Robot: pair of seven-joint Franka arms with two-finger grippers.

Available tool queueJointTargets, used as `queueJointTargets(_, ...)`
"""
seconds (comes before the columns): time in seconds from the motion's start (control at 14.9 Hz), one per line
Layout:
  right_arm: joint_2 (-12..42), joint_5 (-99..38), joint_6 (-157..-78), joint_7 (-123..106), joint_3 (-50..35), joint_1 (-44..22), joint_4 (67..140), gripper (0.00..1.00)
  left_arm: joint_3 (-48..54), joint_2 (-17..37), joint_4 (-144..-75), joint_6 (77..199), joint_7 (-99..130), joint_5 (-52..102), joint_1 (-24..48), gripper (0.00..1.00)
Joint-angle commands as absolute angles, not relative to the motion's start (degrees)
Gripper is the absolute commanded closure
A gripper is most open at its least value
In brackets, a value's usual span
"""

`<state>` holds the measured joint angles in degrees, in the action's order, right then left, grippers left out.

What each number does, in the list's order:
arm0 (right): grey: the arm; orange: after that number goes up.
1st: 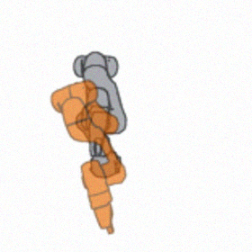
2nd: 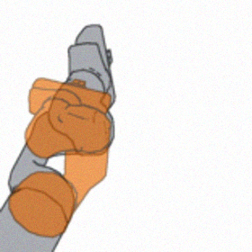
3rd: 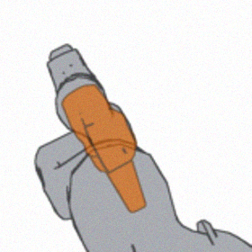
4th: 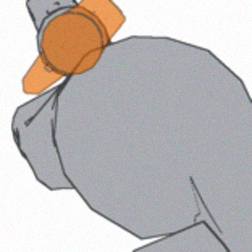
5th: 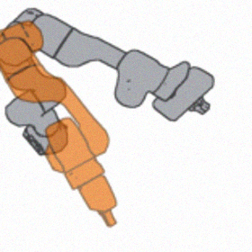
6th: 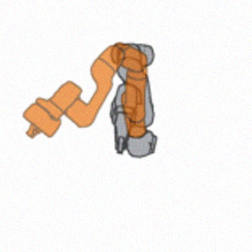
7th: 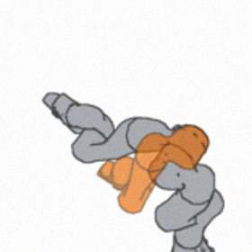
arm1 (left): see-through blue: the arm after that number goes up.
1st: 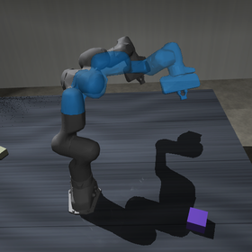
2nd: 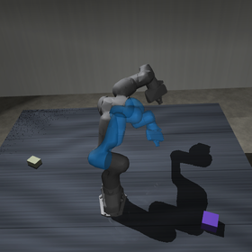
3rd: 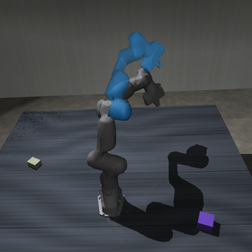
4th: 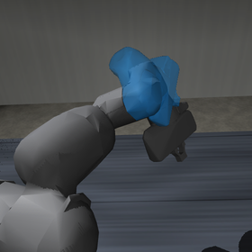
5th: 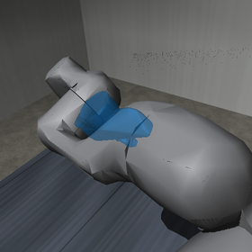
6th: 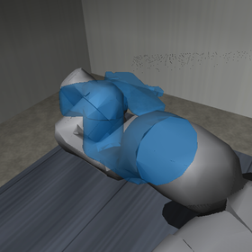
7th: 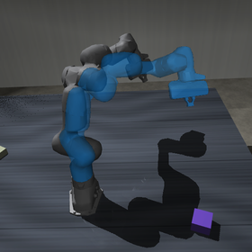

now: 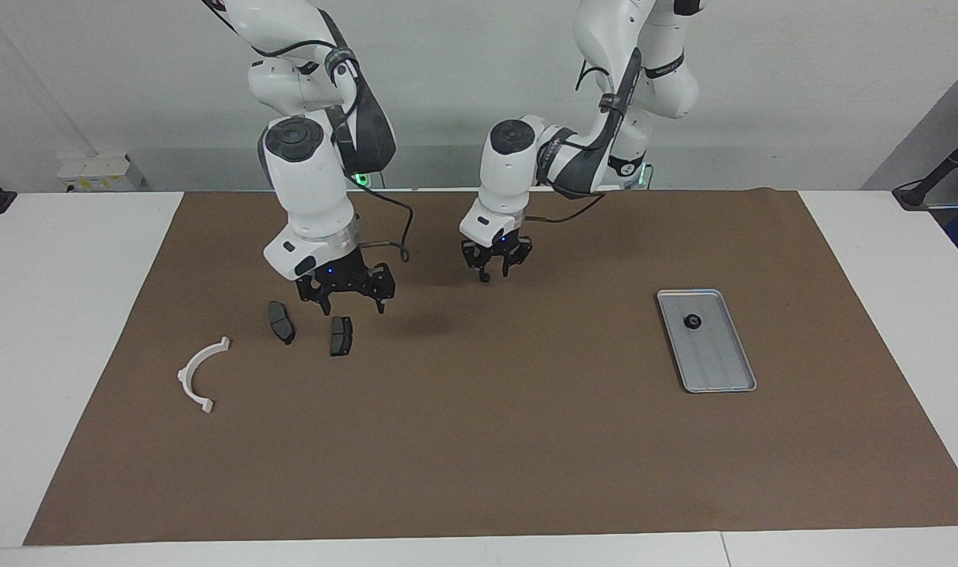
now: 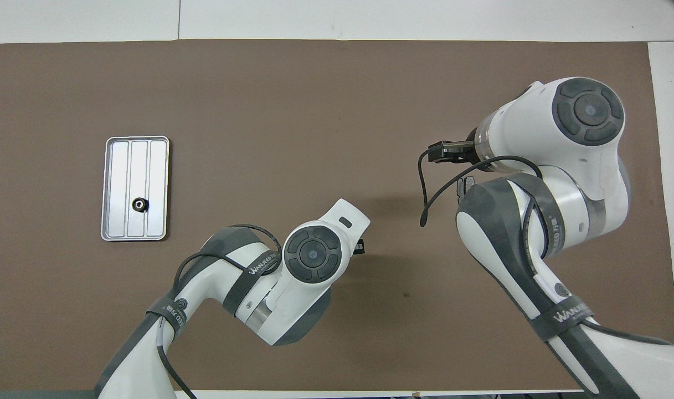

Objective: Pick bearing gear from pile to tray

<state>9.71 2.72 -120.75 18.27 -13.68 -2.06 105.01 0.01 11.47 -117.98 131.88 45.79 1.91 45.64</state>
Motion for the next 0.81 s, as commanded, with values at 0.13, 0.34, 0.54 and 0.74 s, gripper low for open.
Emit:
queueJointTargets(0.13,8.7,1.2,-119.9,11.7,-13.6,-0.5,105.0,0.0,-1.1,10.7,-120.4,134.0,47.9,2.9,48.8,0.46)
queueJointTargets(0.34,8.2,1.2,-119.8,11.3,-13.6,0.1,105.1,0.0,-1.1,10.5,-121.5,134.8,48.0,2.9,49.3,0.45)
queueJointTargets(0.54,7.6,1.2,-119.8,7.2,-13.6,1.7,105.0,0.0,-1.1,10.3,-123.4,136.7,47.9,2.9,49.4,0.45)
queueJointTargets(0.74,5.8,1.2,-117.3,2.5,-13.6,3.6,105.0,0.0,-1.1,10.3,-124.2,137.4,47.9,2.9,49.4,0.45)
